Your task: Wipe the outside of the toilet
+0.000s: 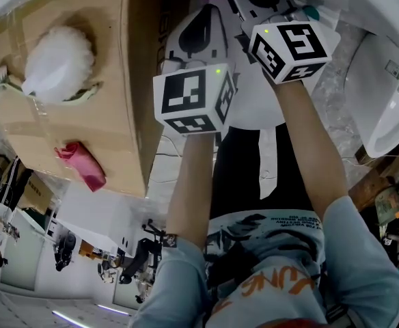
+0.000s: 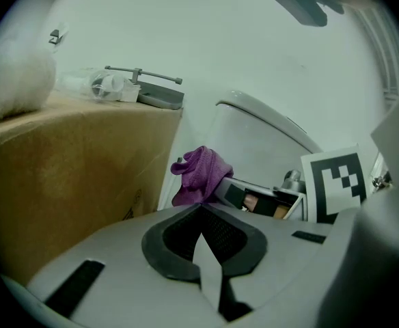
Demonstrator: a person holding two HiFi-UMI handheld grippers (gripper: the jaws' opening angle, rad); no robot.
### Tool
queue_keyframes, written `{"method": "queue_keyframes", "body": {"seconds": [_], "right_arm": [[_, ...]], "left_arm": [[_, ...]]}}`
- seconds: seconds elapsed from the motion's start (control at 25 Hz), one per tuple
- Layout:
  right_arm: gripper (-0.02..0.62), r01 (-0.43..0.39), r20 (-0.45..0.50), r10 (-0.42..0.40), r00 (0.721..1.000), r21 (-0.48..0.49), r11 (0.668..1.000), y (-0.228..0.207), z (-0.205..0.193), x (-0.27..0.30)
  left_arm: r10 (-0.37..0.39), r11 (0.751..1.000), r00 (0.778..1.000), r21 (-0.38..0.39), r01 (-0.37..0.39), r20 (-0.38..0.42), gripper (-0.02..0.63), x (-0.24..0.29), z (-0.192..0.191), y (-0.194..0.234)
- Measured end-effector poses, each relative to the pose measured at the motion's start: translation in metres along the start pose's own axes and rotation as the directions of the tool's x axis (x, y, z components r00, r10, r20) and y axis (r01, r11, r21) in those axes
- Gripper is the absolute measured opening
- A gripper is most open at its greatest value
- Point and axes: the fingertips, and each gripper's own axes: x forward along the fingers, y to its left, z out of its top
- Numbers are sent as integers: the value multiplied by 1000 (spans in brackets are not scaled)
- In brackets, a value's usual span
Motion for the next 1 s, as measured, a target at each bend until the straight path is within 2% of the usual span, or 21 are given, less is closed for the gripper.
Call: {"method": "queue_keyframes", "body": {"seconds": [0.12, 0.28, 0.56, 1.0], "right_arm": [[74, 13, -9, -13, 1000, 2, 1000, -5, -5, 1], [74, 30, -11, -30, 999, 11, 999, -15, -4, -4], [74, 36, -24, -36, 999, 18, 999, -21, -8, -15], [72, 103, -38, -102, 994, 34, 994, -48, -14, -42]], "left_arm": [[-6, 1000, 1000, -7, 6, 4, 25, 0, -2, 0], [-50, 999, 999, -13, 50, 3, 25, 4, -2, -12], [-17, 1000, 1000, -21, 17, -16, 25, 3, -14, -12], [-15, 1000, 999, 5, 15, -32, 25, 8, -18, -31]]}}
